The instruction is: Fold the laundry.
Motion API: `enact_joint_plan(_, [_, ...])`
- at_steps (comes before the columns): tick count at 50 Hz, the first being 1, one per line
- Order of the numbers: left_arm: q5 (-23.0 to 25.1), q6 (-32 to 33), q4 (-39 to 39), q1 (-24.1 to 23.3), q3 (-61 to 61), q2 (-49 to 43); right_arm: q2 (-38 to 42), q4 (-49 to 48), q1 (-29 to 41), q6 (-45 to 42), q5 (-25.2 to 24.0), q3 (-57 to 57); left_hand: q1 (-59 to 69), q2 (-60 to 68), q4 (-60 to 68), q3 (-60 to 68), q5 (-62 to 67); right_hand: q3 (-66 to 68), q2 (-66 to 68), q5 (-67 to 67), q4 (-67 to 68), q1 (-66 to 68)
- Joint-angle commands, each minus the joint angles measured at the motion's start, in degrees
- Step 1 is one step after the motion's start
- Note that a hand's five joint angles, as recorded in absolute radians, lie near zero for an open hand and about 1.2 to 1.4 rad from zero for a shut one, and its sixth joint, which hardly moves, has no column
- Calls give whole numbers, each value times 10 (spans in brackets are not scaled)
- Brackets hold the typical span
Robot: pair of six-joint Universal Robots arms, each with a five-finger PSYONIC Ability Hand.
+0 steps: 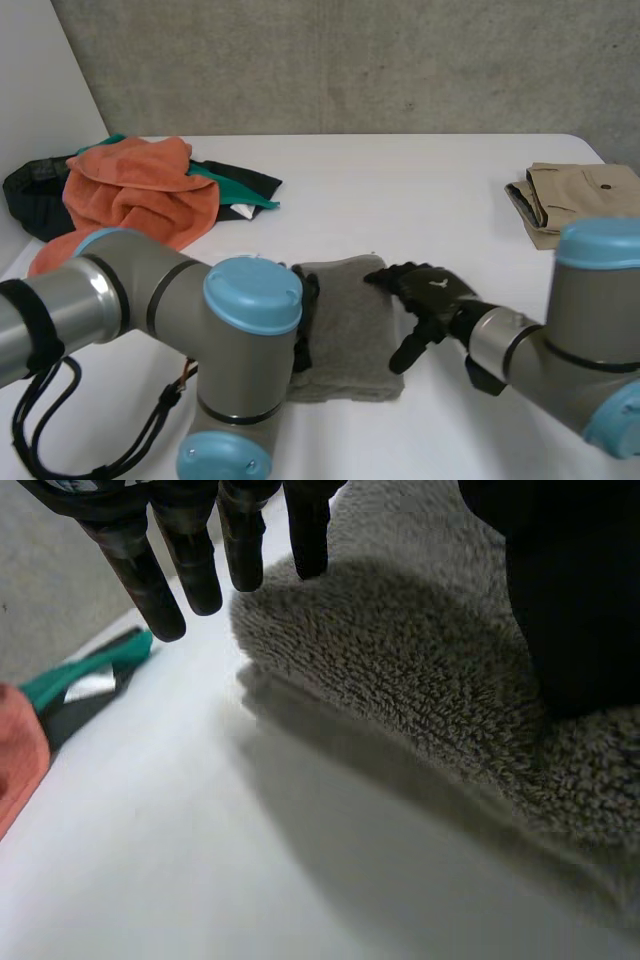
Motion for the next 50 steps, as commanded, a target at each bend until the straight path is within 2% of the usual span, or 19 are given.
enact_joint_plan(1, [3,50,1,4,-35,16,41,-20,19,-17,23,-24,2,-7,-6,-12,-6,-23,-25,-27,-21,-32])
enact_joint_plan(6, [11,52,3,10,-32,47,38,-15,17,-78,72,-42,3,-5,-4,-10,-4,-23,-25,-27,-21,-32])
enact_joint_plan(10, [52,52,5,13,-26,83,14,-19,20,-127,105,-42,3,-5,-4,-10,-4,-23,-25,-27,-21,-32])
enact_joint_plan(17, [190,50,17,67,-14,152,-79,-45,63,-147,119,8,10,2,3,-3,3,-23,-25,-27,-21,-32])
enact_joint_plan(18, [233,47,17,79,-12,166,-92,-71,78,-154,118,37,12,3,4,-2,4,-23,-25,-27,-21,-32])
enact_joint_plan(21, [307,34,16,94,-8,183,-98,-125,106,-164,115,90,12,3,4,-2,4,-23,-25,-27,-21,-32])
enact_joint_plan(22, [346,21,16,102,-7,190,-97,-139,114,-169,115,103,12,3,4,-2,4,-23,-25,-27,-21,-32])
enact_joint_plan(26, [403,-21,13,116,2,194,-91,-189,148,-197,119,146,18,10,11,5,11,-23,-25,-27,-21,-32])
enact_joint_plan(35, [404,-40,14,119,3,192,-38,-217,152,-206,122,144,18,10,11,5,11,-23,-25,-27,-21,-32])
enact_joint_plan(41, [404,-39,14,113,2,191,-9,-280,150,-210,122,138,20,12,13,7,13,-23,-25,-27,-21,-32])
enact_joint_plan(50, [404,-38,14,112,0,191,21,-294,150,-220,122,118,20,12,13,7,13,16,15,12,18,8])
